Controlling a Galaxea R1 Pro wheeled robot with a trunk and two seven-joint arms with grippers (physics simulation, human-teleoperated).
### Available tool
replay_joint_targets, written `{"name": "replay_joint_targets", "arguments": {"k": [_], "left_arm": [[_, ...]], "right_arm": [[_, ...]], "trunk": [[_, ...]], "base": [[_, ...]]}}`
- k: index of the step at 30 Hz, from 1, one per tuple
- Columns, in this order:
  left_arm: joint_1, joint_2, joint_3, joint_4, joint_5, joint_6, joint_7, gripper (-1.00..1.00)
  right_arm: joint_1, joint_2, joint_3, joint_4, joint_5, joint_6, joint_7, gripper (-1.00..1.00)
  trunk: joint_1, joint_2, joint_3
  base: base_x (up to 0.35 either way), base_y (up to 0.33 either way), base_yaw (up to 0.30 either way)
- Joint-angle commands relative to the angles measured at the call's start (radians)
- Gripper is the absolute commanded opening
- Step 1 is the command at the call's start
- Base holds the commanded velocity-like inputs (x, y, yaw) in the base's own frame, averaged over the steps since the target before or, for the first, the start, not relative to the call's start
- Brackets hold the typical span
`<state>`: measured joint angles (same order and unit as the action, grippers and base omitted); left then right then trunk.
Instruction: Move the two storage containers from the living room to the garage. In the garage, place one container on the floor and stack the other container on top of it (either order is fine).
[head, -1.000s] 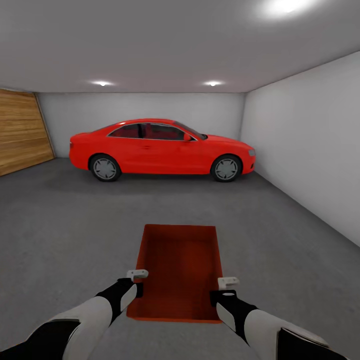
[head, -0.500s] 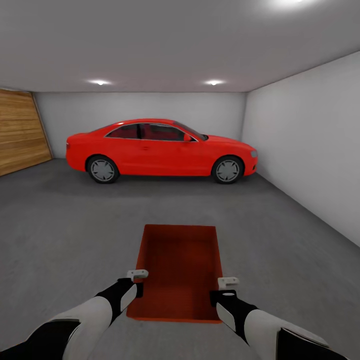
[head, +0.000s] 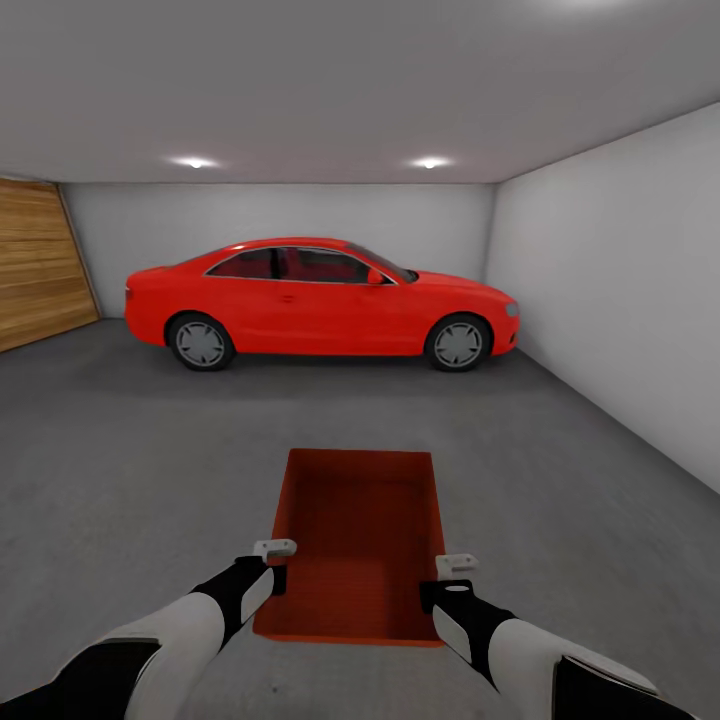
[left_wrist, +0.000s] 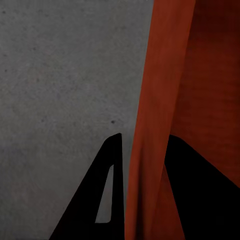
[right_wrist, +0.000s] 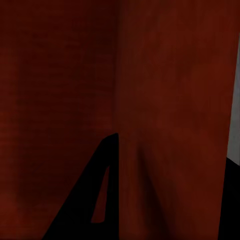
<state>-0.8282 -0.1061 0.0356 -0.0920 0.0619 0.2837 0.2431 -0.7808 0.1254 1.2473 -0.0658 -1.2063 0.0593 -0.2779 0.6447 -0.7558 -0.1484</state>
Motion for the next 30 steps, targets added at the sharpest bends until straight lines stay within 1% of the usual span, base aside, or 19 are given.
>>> {"name": "replay_joint_targets", "arguments": {"k": [1, 30], "left_arm": [[0.000, 0.000, 0.013, 0.001, -0.005, 0.008, 0.018, -1.00], [0.000, 0.000, 0.013, 0.001, -0.005, 0.007, 0.018, -1.00]], "right_arm": [[-0.002, -0.001, -0.006, 0.024, 0.022, -0.009, -0.011, -1.00], [-0.002, -0.003, -0.006, 0.024, 0.022, -0.009, -0.011, -1.00]], "trunk": [[0.001, -0.001, -0.001], [0.001, -0.001, -0.001]], "base": [[0.323, 0.000, 0.000], [0.323, 0.000, 0.000]]}}
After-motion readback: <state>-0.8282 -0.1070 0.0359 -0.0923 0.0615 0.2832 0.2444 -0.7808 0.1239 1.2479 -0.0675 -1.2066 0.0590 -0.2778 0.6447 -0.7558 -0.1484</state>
